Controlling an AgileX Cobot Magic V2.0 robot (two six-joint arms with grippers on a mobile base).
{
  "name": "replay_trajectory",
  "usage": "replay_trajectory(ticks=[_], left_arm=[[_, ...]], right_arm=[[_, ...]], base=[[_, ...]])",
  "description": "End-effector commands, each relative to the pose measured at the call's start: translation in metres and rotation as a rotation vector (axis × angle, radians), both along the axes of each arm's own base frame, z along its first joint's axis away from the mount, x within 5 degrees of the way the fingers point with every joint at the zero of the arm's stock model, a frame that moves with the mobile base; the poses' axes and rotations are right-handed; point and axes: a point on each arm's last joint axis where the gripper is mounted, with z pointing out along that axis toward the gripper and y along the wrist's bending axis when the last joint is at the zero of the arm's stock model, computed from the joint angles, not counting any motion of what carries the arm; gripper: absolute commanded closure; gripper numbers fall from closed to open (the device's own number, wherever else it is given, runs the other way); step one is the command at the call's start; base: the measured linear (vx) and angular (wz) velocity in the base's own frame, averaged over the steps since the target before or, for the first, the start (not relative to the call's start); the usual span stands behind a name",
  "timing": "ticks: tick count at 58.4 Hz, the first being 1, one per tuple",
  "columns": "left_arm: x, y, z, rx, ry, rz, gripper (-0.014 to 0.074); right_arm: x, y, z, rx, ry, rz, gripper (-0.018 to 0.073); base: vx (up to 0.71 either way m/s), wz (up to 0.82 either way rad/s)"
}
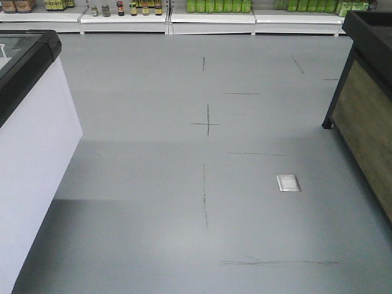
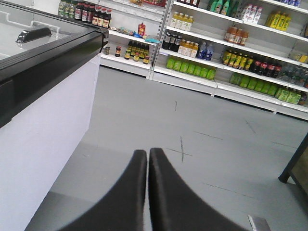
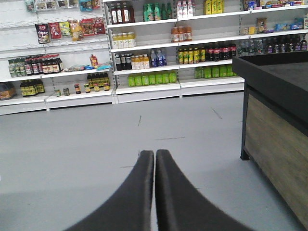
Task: Pick three apples into basket with both arms
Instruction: 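Drive the base forward along the aisle toward the fruit tables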
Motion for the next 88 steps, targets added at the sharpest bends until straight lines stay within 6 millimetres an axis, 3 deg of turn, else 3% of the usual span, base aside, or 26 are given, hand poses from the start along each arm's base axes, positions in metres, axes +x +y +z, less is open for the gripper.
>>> replay_trajectory(ticks=[1, 88], left_arm=[[-0.0015, -0.0010, 0.0158, 0.001, -0.109, -0.012, 0.0602], [-0.0015, -0.0010, 0.0158, 0.001, -0.109, -0.012, 0.0602]], right_arm=[[-0.0005, 0.0006, 0.0031, -0.019, -0.073, 0.005, 0.0564], [-0.0005, 0.0006, 0.0031, -0.019, -0.073, 0.005, 0.0564]], base=[[0.00, 0.00], [0.00, 0.00]])
